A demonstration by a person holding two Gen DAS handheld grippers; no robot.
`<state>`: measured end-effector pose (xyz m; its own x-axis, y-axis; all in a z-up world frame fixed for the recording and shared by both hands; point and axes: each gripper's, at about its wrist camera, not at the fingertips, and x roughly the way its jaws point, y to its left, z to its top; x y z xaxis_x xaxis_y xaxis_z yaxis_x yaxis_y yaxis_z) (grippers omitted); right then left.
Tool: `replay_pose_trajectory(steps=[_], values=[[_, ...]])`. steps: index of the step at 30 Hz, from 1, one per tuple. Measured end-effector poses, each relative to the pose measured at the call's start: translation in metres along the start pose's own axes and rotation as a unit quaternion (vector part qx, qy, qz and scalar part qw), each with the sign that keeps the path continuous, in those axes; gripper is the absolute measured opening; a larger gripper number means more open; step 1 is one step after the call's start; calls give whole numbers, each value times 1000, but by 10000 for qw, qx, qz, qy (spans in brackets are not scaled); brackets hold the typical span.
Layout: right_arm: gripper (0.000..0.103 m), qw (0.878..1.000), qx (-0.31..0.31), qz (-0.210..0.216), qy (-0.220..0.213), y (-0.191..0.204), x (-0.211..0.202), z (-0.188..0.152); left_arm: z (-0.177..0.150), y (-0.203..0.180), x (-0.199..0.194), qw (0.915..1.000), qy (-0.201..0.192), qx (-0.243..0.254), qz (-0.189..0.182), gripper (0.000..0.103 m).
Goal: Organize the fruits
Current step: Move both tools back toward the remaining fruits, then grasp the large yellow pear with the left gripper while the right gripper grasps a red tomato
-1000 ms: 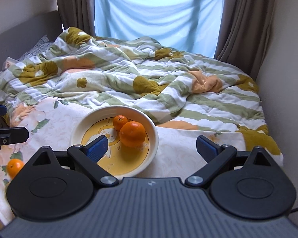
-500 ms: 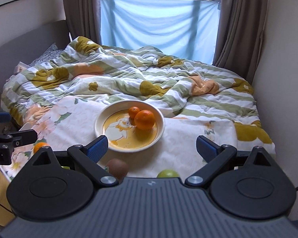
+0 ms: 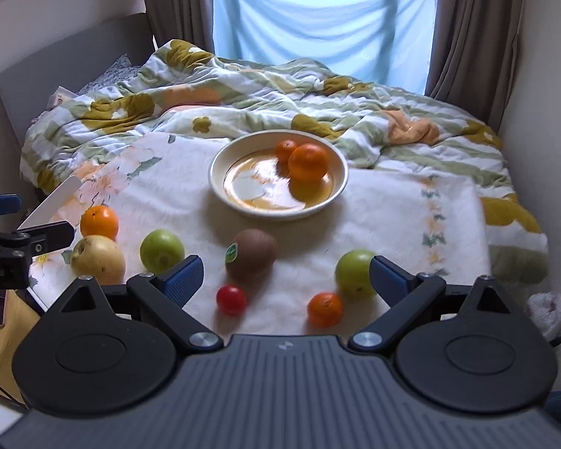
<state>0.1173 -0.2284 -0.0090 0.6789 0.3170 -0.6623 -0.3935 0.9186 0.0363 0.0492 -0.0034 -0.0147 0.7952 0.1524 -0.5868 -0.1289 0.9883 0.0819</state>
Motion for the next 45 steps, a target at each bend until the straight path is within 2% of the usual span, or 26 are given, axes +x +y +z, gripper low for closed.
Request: replay_pose_trajectory(steps=[10,18,23,25,28,33,35,45], values=[[103,9999,-21,-27,154,12,48,-31,-36,10,49,9996,275,15,27,100],[103,9992,47,29,392,21,77,-45,-46,14,70,9986,478,-182,-92,98],[103,9991,-69,8,411,28,84,-46,-49,18,78,9972,636,-326,-229,88],[103,9991,-91,11,418,30,86,-45,-50,21,82,9958,755,-435,-284,78],[103,9989,-134,4,459,31,90,-44,-51,25,82,9949,766,-554,-345,77],[94,9982,-235,48,546,36,96,-43,-50,26,82,9946,783,-578,-372,77],[85,9978,-298,88,586,38,99,-43,-50,26,82,9944,786,-594,-393,77],[66,9969,-435,129,649,47,107,-43,-54,33,74,9932,869,-683,-373,77]])
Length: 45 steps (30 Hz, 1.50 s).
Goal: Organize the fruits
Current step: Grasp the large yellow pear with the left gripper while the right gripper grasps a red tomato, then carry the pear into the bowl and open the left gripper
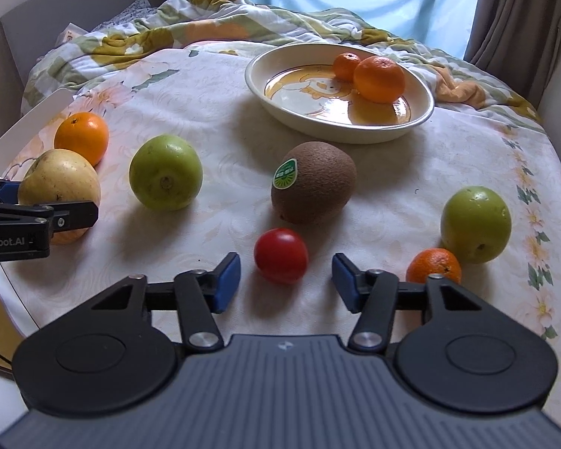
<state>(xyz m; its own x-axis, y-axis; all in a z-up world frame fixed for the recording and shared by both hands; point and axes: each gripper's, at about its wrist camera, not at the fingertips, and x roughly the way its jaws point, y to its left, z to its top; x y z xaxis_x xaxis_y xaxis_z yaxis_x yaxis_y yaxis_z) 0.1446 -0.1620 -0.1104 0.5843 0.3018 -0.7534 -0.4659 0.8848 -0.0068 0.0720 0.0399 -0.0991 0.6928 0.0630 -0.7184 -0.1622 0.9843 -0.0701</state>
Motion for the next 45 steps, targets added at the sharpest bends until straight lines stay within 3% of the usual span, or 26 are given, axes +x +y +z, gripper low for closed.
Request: replay_pose_trajectory(steps=[3,5,8,26,36,45], values=[[62,10000,-22,-10,-27,2,1,1,-3,3,-3,10000,18,-30,0,77],[51,10000,-27,-6,-50,2,1,1,-3,4,-4,10000,32,-68,0,77],[46,10000,-9,-15,-79,3,2,2,-4,5,-6,9999,33,-107,16,77],[46,9997,199,48,-150,-10,-37,11,19,-14,-62,9994,-292,-190,6,77],[46,9993,192,13,-325,-36,-84,41,69,-36,-88,9989,-426,-163,-97,77],[46,9980,200,-219,-552,-64,-108,82,119,-52,-74,9973,-595,68,-426,77]])
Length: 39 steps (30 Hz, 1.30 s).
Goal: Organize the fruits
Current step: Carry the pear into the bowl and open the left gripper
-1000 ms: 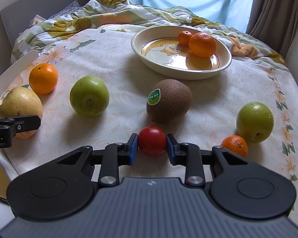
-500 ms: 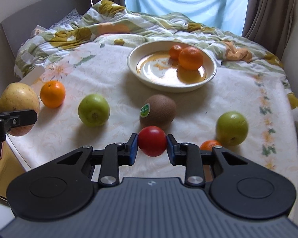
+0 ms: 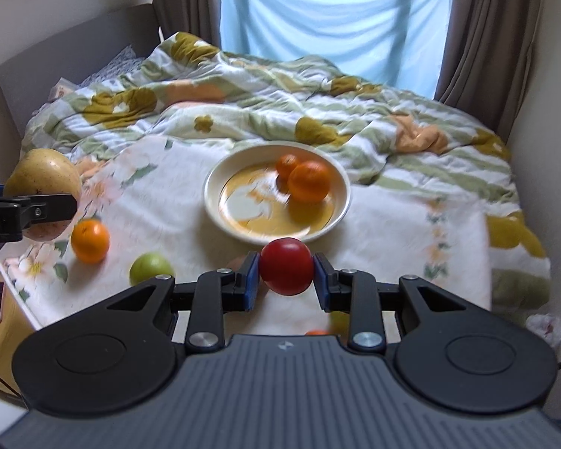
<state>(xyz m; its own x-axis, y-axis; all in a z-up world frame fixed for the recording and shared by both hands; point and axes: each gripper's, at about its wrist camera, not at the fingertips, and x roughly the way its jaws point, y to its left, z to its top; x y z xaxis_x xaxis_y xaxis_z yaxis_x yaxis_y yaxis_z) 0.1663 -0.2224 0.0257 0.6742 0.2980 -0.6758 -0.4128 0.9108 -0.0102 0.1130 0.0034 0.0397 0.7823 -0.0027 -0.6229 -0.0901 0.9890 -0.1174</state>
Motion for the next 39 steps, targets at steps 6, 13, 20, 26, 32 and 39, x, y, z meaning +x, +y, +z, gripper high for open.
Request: replay_pose_trajectory(steps=[6,13,20,26,32,39], values=[[46,9997,176,-121,-78,-15,7,26,33,-13,29,9991,-20,276,-334,77],[46,9989,373,-257,-75,-29,33,51,65,-23,78,9969,94,509,-588,77],[46,9978,567,-345,48,-41,68,67,78,-29,141,9932,400,867,-664,77],[46,9965,689,-398,250,-47,101,70,75,-28,192,9893,661,1080,-718,77],[46,9950,780,-470,403,-53,122,70,66,-30,231,9840,991,1290,-734,77],[46,9920,972,-599,540,-66,138,65,54,-42,253,9771,1055,1740,-624,77]])
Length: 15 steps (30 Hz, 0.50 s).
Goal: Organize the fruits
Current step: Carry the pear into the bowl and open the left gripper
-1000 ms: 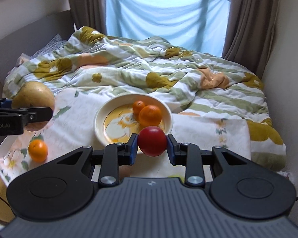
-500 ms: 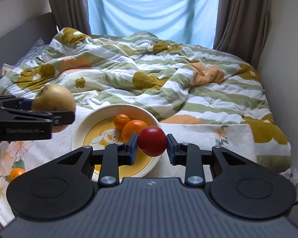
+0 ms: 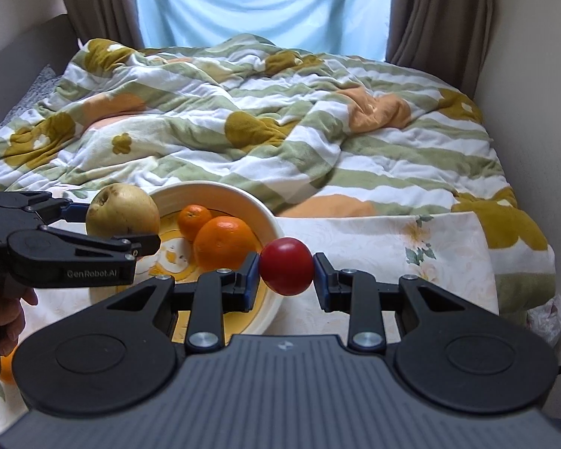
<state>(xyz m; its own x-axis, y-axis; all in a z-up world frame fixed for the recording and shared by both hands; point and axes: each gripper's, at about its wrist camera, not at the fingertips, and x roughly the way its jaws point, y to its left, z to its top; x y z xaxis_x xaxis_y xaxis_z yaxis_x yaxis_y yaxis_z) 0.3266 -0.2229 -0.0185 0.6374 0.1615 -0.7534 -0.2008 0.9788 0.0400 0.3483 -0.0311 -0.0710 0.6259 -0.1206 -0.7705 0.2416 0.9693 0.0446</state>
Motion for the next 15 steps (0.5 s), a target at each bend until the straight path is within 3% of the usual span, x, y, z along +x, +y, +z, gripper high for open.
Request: replay_pose_trajectory(steps=[11,12,13,15], values=[[46,9999,120,-88,88,-10,9,-1,1,-10,11,9989,-170,369,225,79],[46,9999,114,-91,84,-10,8,-1,1,-10,8,9987,-259,375,230,84],[46,9999,111,-94,82,-11,8,-1,3,-10,5,9985,-319,381,249,98],[46,9999,102,-98,74,-12,8,0,5,-11,0,9979,-415,376,318,103]])
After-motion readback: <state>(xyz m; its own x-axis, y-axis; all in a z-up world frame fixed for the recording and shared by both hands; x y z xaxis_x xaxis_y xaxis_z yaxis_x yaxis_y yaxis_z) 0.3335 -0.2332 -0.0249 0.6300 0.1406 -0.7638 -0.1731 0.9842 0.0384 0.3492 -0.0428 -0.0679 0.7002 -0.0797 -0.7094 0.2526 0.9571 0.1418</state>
